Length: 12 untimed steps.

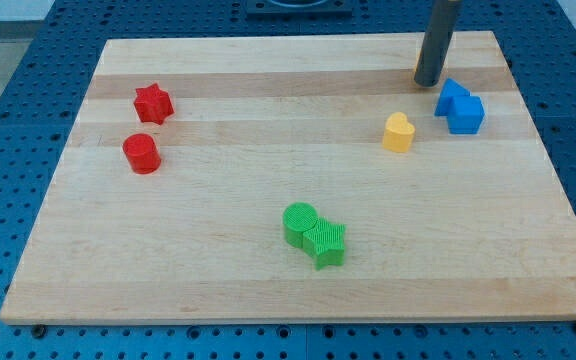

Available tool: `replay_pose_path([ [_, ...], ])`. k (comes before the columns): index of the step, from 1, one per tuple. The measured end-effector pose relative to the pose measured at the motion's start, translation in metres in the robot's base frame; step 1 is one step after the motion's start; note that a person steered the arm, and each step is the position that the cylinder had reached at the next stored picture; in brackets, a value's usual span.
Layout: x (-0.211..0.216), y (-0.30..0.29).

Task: Move the yellow heart closer to the yellow hexagon

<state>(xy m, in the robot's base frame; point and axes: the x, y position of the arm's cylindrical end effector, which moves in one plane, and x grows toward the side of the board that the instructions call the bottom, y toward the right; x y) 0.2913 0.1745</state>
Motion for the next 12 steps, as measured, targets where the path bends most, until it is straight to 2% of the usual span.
replay_pose_path([
  [2, -0.029, 0.001],
  [4, -0.022, -0.006],
  [5, 0.003, -0.027],
  [7, 0.02, -0.096],
  [8, 0.048, -0.113],
  [11, 0.142, -0.114],
  [12, 0.151, -0.087],
])
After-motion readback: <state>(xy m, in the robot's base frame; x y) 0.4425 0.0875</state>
